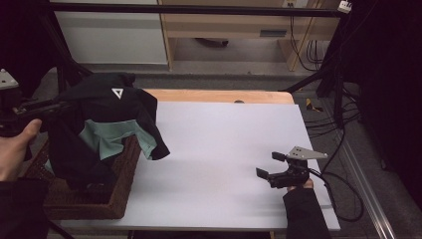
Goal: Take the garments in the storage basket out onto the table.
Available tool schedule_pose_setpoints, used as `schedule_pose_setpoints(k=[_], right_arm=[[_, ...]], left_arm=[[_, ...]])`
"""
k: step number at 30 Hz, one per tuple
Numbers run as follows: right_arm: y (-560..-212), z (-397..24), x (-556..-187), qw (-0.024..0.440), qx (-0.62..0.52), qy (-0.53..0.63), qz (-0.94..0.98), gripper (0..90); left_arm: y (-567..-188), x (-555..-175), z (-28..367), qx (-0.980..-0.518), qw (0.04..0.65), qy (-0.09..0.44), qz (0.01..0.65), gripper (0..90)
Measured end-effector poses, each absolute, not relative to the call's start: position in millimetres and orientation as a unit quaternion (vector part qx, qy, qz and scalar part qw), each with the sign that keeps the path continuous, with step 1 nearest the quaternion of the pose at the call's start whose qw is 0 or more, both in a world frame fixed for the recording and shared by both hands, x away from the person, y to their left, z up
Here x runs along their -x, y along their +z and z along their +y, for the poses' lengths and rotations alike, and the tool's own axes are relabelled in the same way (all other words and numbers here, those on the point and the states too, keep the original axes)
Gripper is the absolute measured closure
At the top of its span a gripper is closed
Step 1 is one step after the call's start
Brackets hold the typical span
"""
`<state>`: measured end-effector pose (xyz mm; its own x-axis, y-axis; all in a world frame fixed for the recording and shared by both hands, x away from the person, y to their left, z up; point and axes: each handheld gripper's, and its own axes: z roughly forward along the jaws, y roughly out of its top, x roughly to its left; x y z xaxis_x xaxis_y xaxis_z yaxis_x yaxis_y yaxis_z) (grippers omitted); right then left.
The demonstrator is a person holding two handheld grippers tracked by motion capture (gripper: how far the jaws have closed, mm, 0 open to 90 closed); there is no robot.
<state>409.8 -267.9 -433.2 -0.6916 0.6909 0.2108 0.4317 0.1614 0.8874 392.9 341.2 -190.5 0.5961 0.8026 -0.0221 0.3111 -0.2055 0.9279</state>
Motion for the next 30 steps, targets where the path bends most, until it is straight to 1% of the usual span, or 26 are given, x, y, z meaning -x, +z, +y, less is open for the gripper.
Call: schedule_pose_setpoints(k=[16, 30], right_arm=[[-433.3, -267.9, -409.9, 0.123, -0.373, 0.529, 0.752, 3.4], [-432.9, -268.0, -409.7, 0.122, -0.373, 0.530, 0.751, 3.4]], left_arm=[[-169.6, -398.9, 309.3, -0.744, 0.512, 0.244, 0.352, 77.4], [-164.8, -404.9, 278.2, -0.753, 0.519, 0.237, 0.329, 77.5]])
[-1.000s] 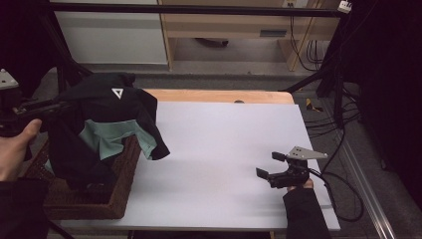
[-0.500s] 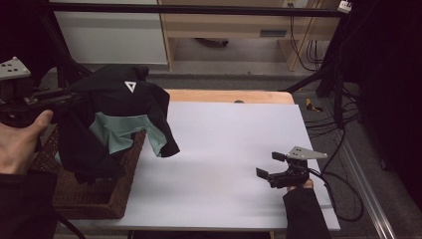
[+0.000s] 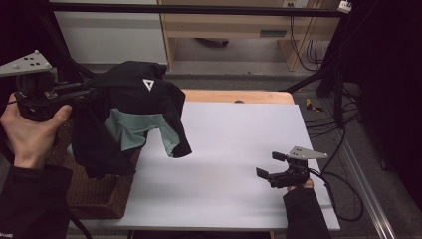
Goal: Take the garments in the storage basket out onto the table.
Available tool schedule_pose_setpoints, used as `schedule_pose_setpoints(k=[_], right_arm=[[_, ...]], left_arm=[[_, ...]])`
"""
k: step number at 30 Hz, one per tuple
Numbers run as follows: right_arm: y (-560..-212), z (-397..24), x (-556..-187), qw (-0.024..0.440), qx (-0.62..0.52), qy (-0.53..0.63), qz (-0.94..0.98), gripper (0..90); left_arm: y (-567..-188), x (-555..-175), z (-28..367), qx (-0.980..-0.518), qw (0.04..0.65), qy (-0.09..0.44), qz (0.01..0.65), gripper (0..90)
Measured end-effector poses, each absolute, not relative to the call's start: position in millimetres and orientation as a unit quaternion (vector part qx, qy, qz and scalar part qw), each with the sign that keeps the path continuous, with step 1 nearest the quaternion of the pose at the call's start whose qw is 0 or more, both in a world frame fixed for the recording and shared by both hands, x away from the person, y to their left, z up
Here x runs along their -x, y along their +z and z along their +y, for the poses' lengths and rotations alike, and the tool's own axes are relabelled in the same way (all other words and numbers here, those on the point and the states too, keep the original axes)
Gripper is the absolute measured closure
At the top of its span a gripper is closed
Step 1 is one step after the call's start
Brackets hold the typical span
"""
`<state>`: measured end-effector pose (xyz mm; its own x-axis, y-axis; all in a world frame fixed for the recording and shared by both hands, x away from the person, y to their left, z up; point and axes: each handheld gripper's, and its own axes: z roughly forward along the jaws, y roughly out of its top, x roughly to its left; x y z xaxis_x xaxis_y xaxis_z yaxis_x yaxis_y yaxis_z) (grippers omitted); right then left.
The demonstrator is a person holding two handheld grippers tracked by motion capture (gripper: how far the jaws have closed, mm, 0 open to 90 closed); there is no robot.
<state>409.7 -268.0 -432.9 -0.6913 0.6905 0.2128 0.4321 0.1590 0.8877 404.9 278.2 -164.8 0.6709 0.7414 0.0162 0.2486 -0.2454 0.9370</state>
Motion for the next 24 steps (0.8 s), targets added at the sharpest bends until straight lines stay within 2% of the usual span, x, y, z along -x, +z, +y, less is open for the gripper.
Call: schedule_pose_setpoints(k=[24], right_arm=[[-432.8, -268.2, -409.7, 0.122, -0.373, 0.530, 0.751, 3.5]], left_arm=[[-152.5, -412.6, 227.0, -0.754, 0.521, 0.252, 0.313, 77.6]])
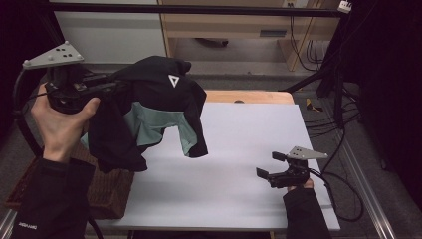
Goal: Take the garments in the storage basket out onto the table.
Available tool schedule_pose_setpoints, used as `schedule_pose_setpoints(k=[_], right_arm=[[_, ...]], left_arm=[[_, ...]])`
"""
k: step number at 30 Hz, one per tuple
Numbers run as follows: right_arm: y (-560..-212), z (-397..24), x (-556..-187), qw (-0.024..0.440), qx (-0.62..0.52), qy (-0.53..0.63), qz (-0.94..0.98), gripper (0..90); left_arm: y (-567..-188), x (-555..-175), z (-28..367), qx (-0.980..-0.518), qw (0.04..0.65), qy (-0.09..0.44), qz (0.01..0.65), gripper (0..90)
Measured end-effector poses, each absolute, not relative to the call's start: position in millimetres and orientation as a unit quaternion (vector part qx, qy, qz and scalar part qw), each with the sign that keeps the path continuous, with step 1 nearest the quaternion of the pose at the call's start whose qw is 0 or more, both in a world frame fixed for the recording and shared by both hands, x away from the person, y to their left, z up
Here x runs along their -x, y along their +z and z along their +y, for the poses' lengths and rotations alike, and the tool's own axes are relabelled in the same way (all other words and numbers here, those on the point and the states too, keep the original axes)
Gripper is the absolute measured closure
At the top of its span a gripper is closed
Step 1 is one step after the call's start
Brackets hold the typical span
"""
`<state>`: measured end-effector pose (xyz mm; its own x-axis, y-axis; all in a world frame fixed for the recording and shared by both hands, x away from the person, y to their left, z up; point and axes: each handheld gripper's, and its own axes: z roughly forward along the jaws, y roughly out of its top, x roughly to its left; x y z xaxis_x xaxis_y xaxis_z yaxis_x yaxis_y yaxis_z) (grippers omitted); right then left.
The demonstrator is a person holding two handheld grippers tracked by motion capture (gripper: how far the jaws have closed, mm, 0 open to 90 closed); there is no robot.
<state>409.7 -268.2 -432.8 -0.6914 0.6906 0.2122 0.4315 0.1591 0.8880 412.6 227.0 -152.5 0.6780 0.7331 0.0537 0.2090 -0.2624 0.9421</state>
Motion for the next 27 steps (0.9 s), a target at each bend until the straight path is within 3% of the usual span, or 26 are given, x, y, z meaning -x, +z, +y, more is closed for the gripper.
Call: schedule_pose_setpoints(k=[27], right_arm=[[-432.1, -269.0, -409.5, 0.123, -0.372, 0.532, 0.750, 3.4]], left_arm=[[-150.7, -422.3, 152.8, -0.759, 0.533, 0.242, 0.285, 77.6]])
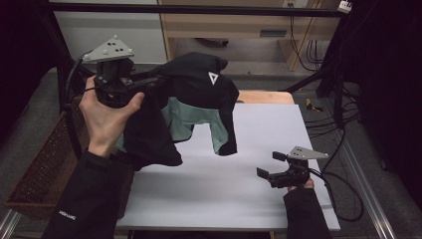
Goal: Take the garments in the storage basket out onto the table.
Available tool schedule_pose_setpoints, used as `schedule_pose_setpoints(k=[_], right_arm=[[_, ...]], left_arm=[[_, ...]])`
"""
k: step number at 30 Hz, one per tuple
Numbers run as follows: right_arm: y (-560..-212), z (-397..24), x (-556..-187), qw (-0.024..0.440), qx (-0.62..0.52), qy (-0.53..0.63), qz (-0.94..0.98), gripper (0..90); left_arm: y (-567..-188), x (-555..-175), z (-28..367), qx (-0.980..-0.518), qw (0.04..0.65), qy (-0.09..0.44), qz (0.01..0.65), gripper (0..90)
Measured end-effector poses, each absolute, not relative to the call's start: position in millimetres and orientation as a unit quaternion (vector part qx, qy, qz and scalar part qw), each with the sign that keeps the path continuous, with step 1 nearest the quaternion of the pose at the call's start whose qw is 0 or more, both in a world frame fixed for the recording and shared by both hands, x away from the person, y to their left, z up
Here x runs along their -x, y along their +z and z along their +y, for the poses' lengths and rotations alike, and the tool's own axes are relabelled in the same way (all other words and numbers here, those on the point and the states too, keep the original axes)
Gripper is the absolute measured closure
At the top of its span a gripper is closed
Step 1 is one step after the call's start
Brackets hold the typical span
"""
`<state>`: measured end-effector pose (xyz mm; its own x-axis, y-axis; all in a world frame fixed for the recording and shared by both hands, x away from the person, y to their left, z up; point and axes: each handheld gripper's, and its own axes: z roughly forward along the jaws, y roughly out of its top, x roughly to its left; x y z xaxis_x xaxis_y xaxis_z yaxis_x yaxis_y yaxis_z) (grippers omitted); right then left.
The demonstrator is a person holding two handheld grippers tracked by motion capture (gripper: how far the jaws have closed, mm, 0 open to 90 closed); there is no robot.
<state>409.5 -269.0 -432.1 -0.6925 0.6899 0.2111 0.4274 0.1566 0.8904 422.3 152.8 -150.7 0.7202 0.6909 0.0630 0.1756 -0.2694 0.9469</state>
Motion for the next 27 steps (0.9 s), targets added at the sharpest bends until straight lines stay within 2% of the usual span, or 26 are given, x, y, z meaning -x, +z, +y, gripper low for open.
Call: schedule_pose_setpoints(k=[16, 27], right_arm=[[-431.5, -269.7, -409.0, 0.123, -0.373, 0.534, 0.749, 3.5], [-431.6, -269.9, -409.0, 0.125, -0.373, 0.533, 0.750, 3.5]], left_arm=[[-183.8, -442.1, 111.8, -0.763, 0.539, 0.223, 0.277, 77.6], [-228.1, -455.8, 102.7, -0.772, 0.531, 0.202, 0.286, 77.6]])
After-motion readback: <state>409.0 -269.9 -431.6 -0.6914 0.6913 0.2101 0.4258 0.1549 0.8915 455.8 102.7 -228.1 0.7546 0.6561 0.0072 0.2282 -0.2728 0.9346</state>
